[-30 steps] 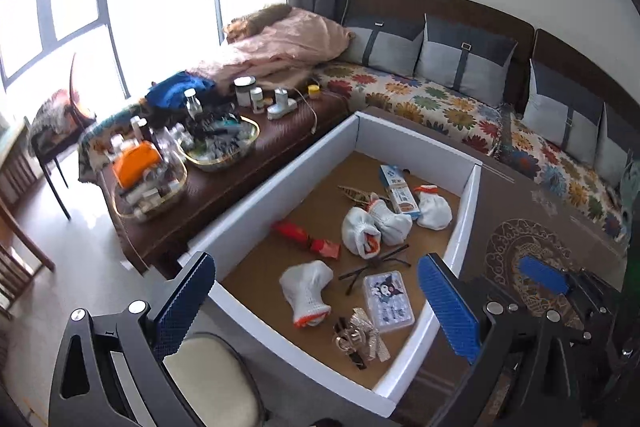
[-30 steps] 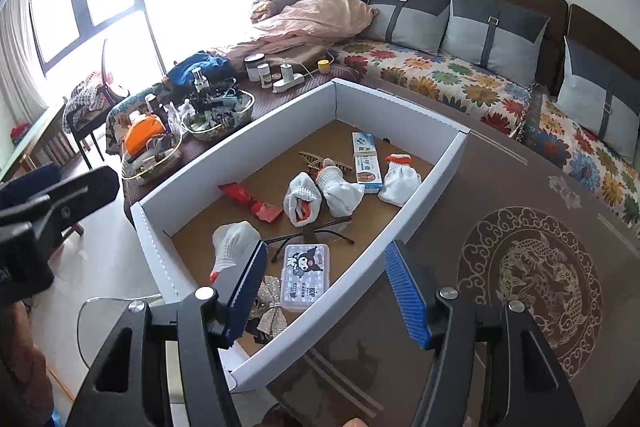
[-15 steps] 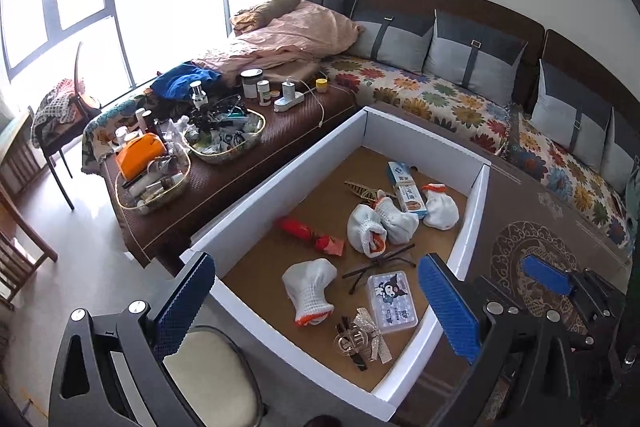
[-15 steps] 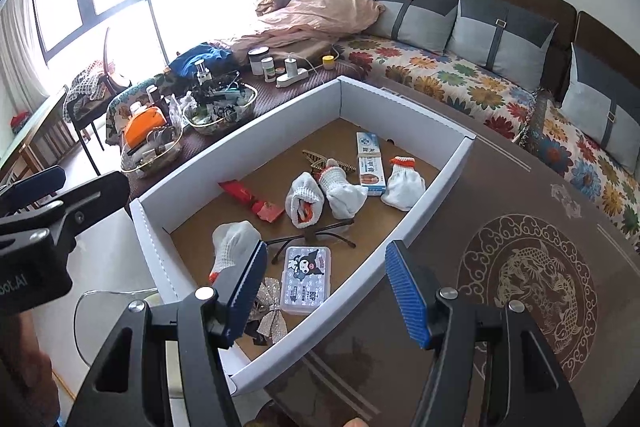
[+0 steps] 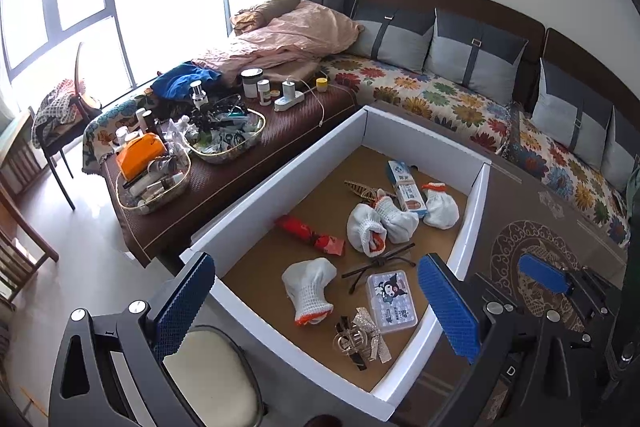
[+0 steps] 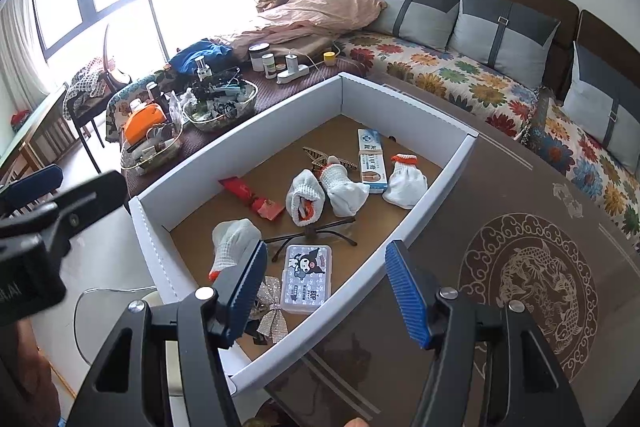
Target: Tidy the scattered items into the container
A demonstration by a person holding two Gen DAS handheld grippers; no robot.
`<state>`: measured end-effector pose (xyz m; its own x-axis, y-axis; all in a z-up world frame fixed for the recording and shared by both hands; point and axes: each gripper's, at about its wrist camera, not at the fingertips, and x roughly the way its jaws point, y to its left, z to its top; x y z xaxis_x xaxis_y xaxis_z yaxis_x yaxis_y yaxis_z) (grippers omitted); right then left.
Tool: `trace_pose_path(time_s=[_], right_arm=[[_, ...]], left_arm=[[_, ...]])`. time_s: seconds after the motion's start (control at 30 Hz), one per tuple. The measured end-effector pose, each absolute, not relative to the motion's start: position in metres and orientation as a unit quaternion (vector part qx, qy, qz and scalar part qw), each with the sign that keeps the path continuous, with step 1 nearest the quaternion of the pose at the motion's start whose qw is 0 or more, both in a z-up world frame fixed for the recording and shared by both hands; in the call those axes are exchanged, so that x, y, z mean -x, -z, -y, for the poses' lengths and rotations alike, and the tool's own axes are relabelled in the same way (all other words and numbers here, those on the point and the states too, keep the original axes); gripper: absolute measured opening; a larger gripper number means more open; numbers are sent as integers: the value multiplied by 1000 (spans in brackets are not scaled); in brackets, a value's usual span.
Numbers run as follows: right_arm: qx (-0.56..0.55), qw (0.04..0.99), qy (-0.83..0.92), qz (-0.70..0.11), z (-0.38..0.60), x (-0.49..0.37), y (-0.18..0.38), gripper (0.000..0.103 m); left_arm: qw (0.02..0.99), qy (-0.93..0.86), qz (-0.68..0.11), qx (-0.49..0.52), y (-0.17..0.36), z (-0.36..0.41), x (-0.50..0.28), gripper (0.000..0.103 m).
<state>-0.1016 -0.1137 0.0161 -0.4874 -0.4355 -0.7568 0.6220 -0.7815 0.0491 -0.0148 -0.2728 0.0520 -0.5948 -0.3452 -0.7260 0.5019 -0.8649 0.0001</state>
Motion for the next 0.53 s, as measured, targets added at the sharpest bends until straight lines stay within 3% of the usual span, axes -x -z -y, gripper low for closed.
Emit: trace_pose_path(time_s=[0.43, 0.53], right_arm=[[-407, 305, 854, -113, 113, 108, -11, 63], [-408, 306, 853, -111, 115, 109, -11, 63]], left_arm=[[178, 883, -192, -391, -37, 290, 17, 103], [187, 888, -183, -379, -40, 286, 16, 103]])
